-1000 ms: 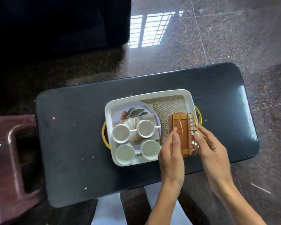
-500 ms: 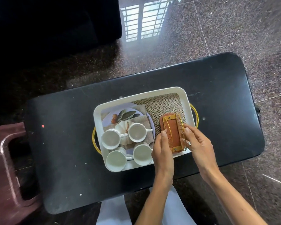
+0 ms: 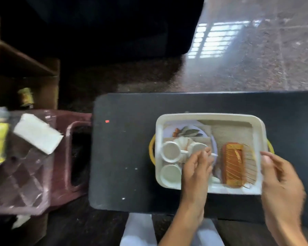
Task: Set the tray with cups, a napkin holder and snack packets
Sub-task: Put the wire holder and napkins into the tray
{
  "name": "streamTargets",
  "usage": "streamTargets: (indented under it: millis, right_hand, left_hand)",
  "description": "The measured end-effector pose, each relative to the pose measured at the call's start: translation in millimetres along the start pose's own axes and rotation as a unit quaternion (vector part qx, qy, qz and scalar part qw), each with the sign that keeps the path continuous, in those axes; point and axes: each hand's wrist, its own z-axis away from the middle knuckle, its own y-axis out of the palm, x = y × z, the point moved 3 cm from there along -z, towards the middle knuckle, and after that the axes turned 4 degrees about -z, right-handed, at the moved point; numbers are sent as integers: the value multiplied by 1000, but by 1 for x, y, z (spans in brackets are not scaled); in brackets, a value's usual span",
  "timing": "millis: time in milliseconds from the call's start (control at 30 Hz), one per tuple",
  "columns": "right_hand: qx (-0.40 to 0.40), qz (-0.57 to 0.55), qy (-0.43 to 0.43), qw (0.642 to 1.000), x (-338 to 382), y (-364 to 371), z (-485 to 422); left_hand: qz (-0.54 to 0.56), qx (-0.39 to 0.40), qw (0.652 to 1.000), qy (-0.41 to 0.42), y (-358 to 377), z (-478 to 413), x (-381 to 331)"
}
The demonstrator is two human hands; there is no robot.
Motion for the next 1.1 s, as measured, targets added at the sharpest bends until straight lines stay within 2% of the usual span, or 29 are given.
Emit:
streamTargets:
  millis: [133,267,367,467,600,767,933,1100]
  right_hand:
    - [121,-74,7,990,65,59,41]
    - [241,-88,-60,965,116,139,97]
    - [326,-127,-52,935,129,212,136]
    - [374,-108,-55,920,139,284,175]
    - [416,-49,-47,907,131,370,216]
    - [414,33,-11,910,111,444,251]
    - [373,90,-27,923,98,478,266]
    - [336,79,-39,938,105,484,276]
  left_hand:
    - [13,-112,983,143,-117,33,-74]
    - [-13,-267,936,230,-260,56,-128]
    - [-36,-343,903,255,-354,62,-148]
    - [-51,-391,885,245,-430,58,-155]
    - [-24,-414,883,218,-500,36,-155]
    - [-7,-384,900,205,-540,3,-148]
    - [-13,-347,915,206,-552,-21,-141]
    - [-11,-326,923,205,-552,-30,-136]
